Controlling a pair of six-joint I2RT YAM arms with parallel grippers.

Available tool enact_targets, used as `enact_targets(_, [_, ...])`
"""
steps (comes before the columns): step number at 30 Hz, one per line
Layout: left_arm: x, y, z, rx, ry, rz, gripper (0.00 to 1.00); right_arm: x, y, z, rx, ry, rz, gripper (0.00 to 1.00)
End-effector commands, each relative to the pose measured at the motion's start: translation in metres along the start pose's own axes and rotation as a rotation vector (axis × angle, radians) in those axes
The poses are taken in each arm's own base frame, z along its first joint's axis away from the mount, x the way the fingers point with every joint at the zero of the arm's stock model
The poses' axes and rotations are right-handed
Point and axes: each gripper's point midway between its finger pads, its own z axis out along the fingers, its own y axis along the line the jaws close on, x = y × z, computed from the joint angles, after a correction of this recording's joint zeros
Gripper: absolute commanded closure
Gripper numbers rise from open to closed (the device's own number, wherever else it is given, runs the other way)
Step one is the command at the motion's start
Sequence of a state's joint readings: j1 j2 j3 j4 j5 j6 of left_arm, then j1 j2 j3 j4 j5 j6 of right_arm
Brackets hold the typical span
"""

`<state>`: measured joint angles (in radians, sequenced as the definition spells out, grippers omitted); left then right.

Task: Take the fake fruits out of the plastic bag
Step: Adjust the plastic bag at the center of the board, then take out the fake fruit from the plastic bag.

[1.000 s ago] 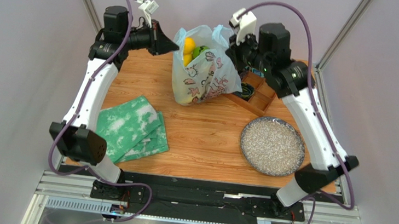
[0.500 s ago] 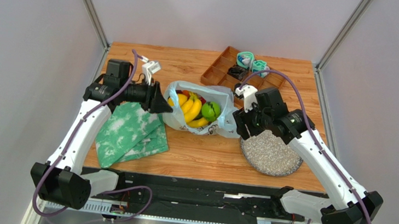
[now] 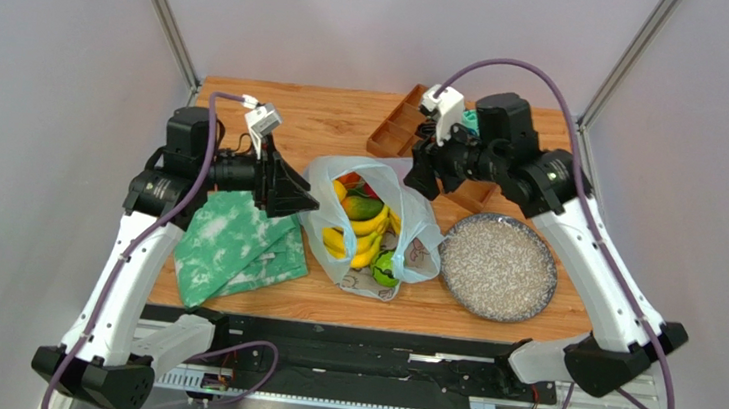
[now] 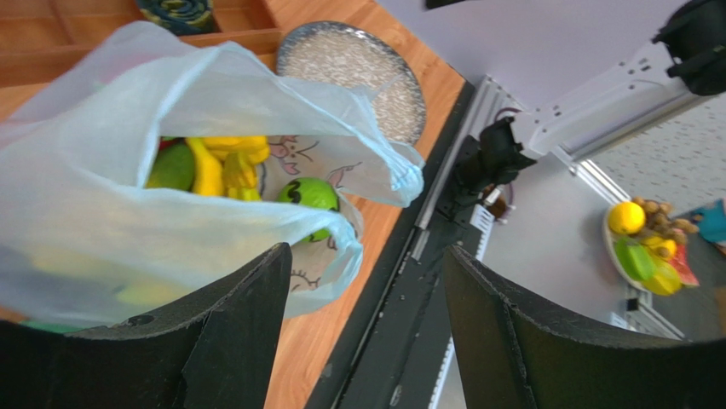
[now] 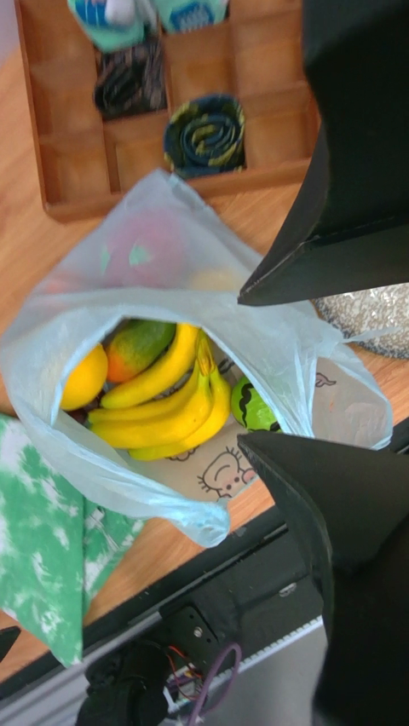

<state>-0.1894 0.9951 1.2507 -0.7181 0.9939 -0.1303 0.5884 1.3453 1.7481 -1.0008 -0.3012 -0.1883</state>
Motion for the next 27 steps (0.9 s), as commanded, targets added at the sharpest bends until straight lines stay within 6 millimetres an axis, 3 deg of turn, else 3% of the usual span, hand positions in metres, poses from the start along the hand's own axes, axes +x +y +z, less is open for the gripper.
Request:
enact_targets(1, [0.010,-0.021,0.017,0.161,0.058,-0.054,0.26,0.037,0.014,0.053,-0.146,0.143,0.064,0.47])
enact_targets(5, [0.040,-0.009,0.034,0.153,0.125,-0.073,0.25,0.066,0.021,0.076,-0.195,0.229,0.149,0.56])
enact_targets(6, [0.047,-0.012,0.039,0.168,0.145,-0.083,0.23,0.070,0.024,0.080,-0.210,0.236,0.170,0.56])
enact_targets(7, [0.056,-0.006,0.045,0.149,0.151,-0.087,0.16,0.071,0.028,0.082,-0.225,0.240,0.176,0.57])
enact_targets(10, [0.071,-0.005,0.057,0.127,0.178,-0.113,0.14,0.073,0.039,0.089,-0.275,0.261,0.179,0.58])
enact_targets(12, [0.080,-0.003,0.062,0.099,0.202,-0.130,0.04,0.078,0.043,0.096,-0.283,0.287,0.178,0.58])
enact_targets(15, [0.090,0.004,0.069,0.056,0.231,-0.178,0.04,0.093,0.039,0.107,-0.232,0.353,0.235,0.58])
enact_targets(20, [0.101,0.016,0.088,0.006,0.240,-0.225,0.05,0.133,0.035,0.123,-0.122,0.479,0.417,0.42])
enact_targets(21, [0.105,0.022,0.091,-0.018,0.239,-0.227,0.08,0.144,0.029,0.130,-0.077,0.511,0.436,0.39])
enact_targets(24, [0.112,0.029,0.093,-0.057,0.252,-0.206,0.37,0.160,0.021,0.138,0.004,0.563,0.501,0.33])
enact_targets(25, [0.113,0.031,0.092,-0.071,0.256,-0.208,0.62,0.167,0.019,0.142,0.024,0.587,0.525,0.32])
enact_targets(27, [0.115,0.031,0.084,-0.090,0.268,-0.175,0.93,0.171,0.017,0.147,0.048,0.606,0.595,0.32])
